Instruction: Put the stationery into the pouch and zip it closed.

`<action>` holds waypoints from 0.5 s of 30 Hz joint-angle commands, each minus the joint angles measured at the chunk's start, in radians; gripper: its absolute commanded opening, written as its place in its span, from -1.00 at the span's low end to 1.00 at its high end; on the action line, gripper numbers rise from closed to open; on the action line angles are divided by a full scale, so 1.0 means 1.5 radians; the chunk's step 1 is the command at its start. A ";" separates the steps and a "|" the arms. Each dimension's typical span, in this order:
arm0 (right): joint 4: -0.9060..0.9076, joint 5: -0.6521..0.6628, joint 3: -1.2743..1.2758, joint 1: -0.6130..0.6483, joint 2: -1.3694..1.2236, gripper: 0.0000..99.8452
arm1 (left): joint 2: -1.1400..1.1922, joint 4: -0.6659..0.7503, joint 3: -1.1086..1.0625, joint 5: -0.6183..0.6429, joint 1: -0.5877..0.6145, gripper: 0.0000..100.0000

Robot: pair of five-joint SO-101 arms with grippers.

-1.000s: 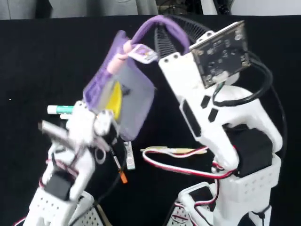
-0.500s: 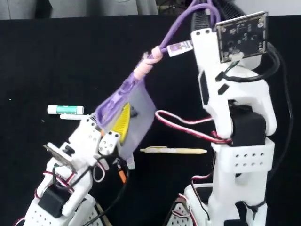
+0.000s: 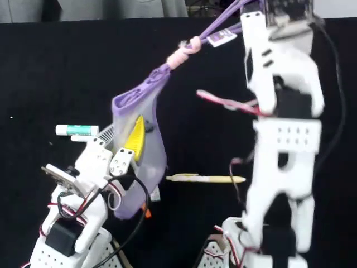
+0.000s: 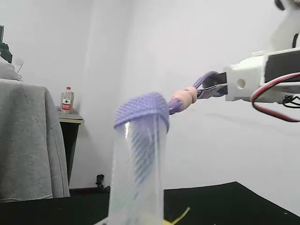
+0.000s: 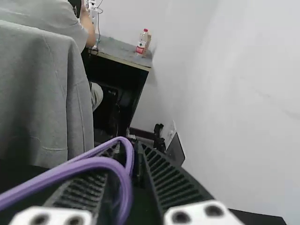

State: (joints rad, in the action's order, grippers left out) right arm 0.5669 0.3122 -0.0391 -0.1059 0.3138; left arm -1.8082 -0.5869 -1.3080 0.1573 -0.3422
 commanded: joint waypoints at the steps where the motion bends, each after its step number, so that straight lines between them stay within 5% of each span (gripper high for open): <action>1: -0.027 -0.046 -0.120 -0.101 -0.121 -0.95 | -0.013 -0.001 0.041 0.012 0.021 -0.95; 15: -0.023 -0.113 -0.290 -0.158 -0.351 -0.95 | -0.013 -0.001 0.118 0.013 0.027 -0.95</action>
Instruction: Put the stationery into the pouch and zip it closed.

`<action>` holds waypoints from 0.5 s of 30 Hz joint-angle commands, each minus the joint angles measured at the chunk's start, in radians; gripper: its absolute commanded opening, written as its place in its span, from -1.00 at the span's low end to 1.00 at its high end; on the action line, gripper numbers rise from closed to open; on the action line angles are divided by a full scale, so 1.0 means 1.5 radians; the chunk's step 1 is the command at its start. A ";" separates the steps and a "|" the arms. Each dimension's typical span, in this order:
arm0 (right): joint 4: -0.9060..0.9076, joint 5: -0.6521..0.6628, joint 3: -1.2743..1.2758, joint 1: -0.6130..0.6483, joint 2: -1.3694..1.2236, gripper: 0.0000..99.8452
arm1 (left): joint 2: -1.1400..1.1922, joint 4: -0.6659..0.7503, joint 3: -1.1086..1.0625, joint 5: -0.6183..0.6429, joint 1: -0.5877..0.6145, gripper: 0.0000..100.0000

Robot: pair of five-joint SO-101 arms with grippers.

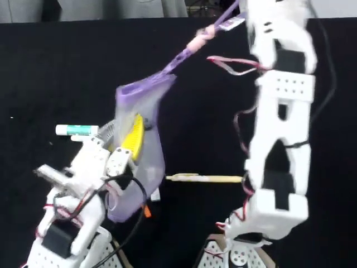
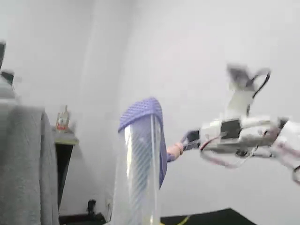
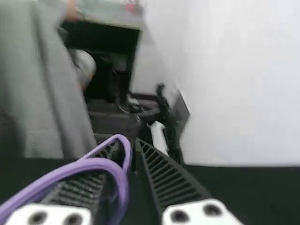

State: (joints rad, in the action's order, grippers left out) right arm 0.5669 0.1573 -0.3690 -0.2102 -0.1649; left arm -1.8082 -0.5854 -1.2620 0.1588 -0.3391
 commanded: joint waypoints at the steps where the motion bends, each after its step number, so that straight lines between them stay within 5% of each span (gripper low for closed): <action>1: -0.023 -0.009 -0.076 -0.089 -0.041 -0.95 | -0.013 -0.002 0.096 0.012 0.025 -0.95; 9: -0.006 -0.013 -0.154 -0.127 -0.119 -0.95 | -0.013 -0.002 0.135 0.012 0.025 -0.95; 15: 0.198 -0.014 -0.314 -0.103 -0.117 -0.95 | -0.012 0.003 0.095 0.012 0.022 -0.95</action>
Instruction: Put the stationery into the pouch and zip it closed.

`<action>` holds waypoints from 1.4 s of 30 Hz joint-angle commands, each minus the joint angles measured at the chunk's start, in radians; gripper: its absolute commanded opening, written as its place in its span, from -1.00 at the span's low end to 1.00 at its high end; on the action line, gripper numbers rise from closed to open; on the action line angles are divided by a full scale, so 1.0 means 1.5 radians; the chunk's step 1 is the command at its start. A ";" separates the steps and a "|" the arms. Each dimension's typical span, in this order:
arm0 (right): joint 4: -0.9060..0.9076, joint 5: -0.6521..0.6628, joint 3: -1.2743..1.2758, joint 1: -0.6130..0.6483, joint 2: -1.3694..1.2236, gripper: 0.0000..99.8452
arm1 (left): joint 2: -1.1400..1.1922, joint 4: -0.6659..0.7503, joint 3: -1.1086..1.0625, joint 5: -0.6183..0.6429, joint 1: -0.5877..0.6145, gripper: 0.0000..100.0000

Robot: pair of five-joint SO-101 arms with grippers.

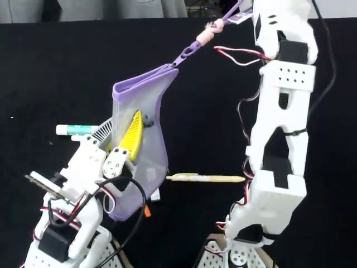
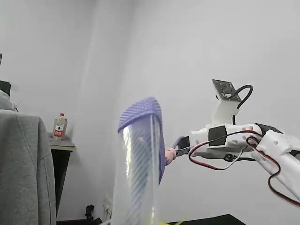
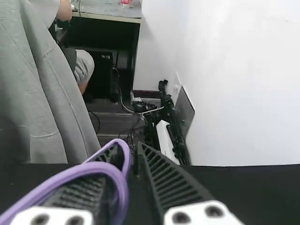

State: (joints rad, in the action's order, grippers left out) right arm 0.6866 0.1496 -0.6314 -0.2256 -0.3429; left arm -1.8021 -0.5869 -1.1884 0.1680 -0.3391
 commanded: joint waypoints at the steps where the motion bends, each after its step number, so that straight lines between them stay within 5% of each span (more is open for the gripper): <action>1: 0.164 -0.009 -0.173 -0.085 0.005 -0.95 | -0.015 0.004 0.030 0.006 0.021 -0.95; 9: 0.482 -0.008 -0.459 0.003 0.047 -0.95 | -0.012 -0.014 -0.042 0.006 0.025 -0.60; 15: 0.601 -0.003 -0.628 0.060 0.044 -0.95 | -0.011 -0.113 -0.014 0.000 0.020 -0.59; 20: 0.606 -0.008 -0.647 0.069 0.044 -0.95 | -0.011 -0.239 0.067 -0.084 -0.015 -0.59; 28: 0.589 -0.009 -0.648 0.069 0.047 -0.95 | -0.011 -0.318 0.178 -0.095 -0.029 -0.59; 31: 0.580 -0.009 -0.648 0.065 0.047 -0.95 | -0.011 -0.362 0.221 -0.175 -0.035 -0.59; 42: 0.569 -0.057 -0.648 0.064 0.051 -0.95 | -0.012 -0.397 0.378 -0.210 -0.019 -0.60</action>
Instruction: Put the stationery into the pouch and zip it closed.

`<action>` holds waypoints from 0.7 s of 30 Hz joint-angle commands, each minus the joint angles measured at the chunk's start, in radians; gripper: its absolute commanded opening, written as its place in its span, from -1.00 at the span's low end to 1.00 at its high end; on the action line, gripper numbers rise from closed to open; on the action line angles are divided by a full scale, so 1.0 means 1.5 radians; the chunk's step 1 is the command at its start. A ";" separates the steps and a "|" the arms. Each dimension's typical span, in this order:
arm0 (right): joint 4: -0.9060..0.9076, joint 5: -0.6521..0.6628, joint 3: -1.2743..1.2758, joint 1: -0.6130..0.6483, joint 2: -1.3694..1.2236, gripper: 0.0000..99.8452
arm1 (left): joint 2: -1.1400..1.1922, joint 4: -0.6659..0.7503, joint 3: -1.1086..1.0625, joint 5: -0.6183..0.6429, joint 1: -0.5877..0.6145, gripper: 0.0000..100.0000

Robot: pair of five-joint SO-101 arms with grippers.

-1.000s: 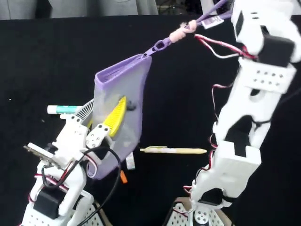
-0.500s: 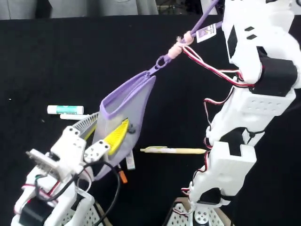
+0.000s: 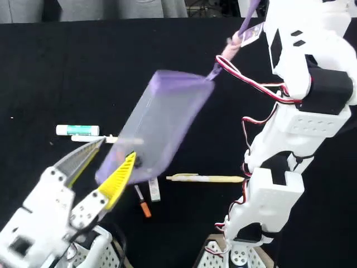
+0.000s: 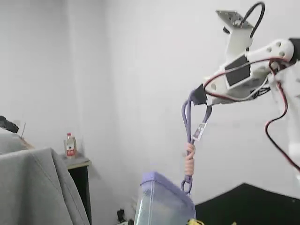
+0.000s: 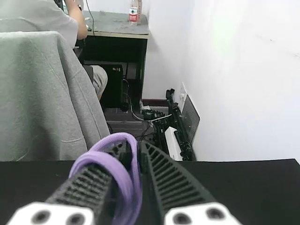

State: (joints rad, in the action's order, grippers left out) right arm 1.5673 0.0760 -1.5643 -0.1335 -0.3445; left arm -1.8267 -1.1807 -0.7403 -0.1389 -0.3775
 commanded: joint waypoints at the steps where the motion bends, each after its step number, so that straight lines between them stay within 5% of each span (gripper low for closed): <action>1: -0.021 -0.007 -0.026 0.003 0.052 -0.95 | 0.004 -0.001 0.086 -0.005 0.022 -0.60; 8: -0.129 -0.005 -0.007 0.004 0.040 -0.95 | 0.004 0.036 0.006 -0.004 0.192 -0.60; 14: -0.265 -0.003 0.016 0.020 0.039 -0.94 | 0.003 0.185 -0.204 0.072 0.291 -0.60; 21: -0.299 0.108 0.062 0.071 0.043 -0.95 | 0.004 0.364 -0.397 0.131 0.359 -0.60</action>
State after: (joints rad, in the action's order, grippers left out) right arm 1.1500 0.1680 -1.4784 -0.0767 -0.3445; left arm -1.8220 -0.7526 -1.2467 0.0084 0.1320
